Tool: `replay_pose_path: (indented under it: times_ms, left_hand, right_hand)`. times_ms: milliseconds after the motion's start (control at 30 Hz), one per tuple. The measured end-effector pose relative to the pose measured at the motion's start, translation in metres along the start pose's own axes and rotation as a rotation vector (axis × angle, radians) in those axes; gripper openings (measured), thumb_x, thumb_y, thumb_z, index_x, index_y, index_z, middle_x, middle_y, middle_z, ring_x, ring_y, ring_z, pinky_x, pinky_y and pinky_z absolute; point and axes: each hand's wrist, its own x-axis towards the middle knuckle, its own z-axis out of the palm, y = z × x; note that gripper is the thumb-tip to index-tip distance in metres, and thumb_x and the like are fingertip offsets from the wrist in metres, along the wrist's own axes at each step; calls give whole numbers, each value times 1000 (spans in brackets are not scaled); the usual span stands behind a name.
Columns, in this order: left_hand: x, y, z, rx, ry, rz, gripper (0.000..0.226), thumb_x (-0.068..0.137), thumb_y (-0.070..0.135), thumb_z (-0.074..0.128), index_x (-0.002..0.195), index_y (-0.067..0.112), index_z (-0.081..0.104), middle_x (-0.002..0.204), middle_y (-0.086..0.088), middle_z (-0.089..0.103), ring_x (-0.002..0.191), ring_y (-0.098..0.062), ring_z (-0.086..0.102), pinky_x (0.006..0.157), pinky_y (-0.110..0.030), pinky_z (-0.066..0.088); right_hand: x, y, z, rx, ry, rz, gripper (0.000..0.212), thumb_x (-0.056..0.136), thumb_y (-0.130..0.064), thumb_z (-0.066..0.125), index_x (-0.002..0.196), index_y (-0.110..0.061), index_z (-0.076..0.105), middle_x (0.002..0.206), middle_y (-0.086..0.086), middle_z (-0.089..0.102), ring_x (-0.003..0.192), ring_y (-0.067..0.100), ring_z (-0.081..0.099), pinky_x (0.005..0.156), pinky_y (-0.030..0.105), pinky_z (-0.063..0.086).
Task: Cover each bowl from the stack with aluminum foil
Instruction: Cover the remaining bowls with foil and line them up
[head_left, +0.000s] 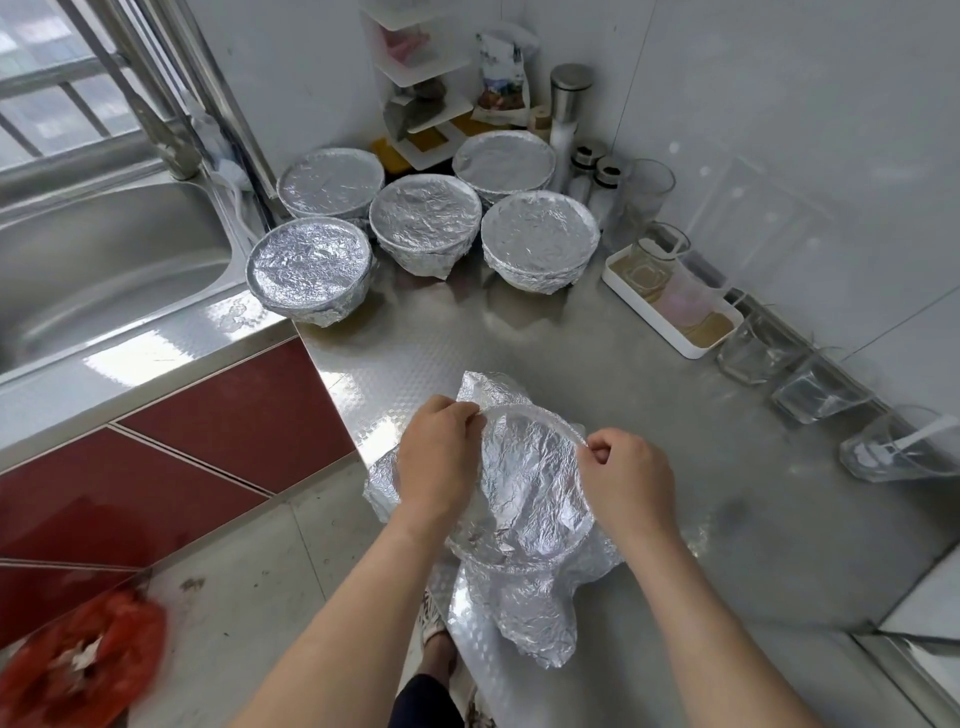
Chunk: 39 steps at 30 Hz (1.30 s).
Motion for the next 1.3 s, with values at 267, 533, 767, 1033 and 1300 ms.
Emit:
replay_pose_path:
  times_ms: [267,533,767,1033,1300]
  left_hand:
    - [16,7,-3,-51,-92,6,15,93,16,64,100,14,76,101,-4,69,94,-23,61,80,-32,47]
    - [-15,6,6,102,63,98,40,81,32,76,119,22,68,121,-5,60,111,-29,53,89,-41,41]
    - [-24,-1,10,317,70,19,59,80,42,72,134,25,54,125,-4,56,115,-28,50,97,-45,34]
    - [-6,0,-2,328,63,103,43,92,37,60,132,26,49,134,-6,50,118,-29,46,95,-43,39]
    - [-35,-24,4,266,17,63,53,97,37,51,147,22,41,150,-16,41,135,-37,39,111,-50,34]
  right_hand:
    - [-6,1,-3,-47,-1,42,27,86,-37,65,70,-15,66,72,0,67,72,25,60,59,30,40]
    - [13,-18,6,45,-36,-233,29,90,-25,64,117,-14,68,107,7,65,98,27,59,86,34,46]
    - [13,-26,14,13,-24,-243,16,92,-17,61,103,-9,70,95,8,64,87,27,58,76,35,45]
    - [-28,-12,20,106,20,-27,14,83,-17,63,96,-16,65,84,-1,60,81,20,56,67,29,38]
    - [-8,-25,18,-11,52,-101,18,94,-24,56,91,-11,67,93,4,64,89,24,58,71,32,39]
